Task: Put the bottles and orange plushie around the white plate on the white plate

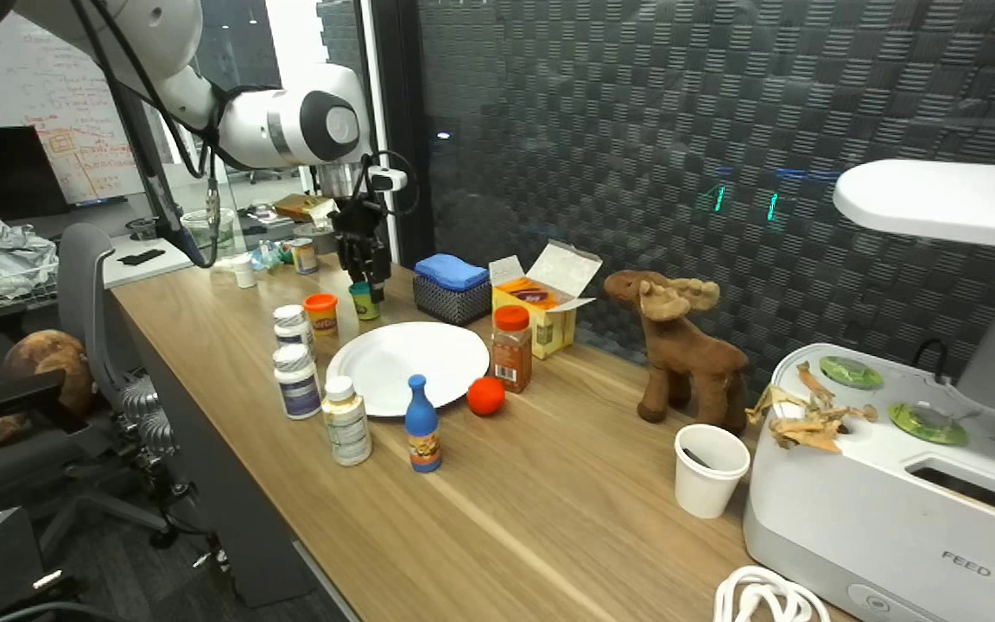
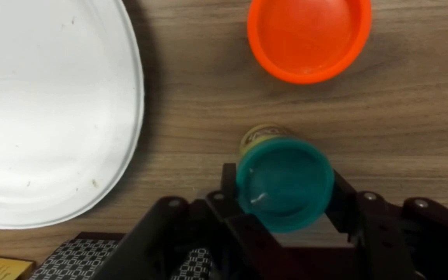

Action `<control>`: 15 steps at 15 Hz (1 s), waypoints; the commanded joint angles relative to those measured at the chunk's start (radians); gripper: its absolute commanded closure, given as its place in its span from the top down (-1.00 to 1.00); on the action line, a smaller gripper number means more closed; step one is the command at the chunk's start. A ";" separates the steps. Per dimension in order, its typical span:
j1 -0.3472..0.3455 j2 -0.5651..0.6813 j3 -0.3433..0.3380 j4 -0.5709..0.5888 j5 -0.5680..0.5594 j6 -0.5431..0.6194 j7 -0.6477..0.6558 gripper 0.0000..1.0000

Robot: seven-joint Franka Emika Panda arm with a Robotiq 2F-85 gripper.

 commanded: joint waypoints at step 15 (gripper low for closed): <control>-0.081 -0.236 -0.075 -0.269 -0.063 0.148 0.101 -0.50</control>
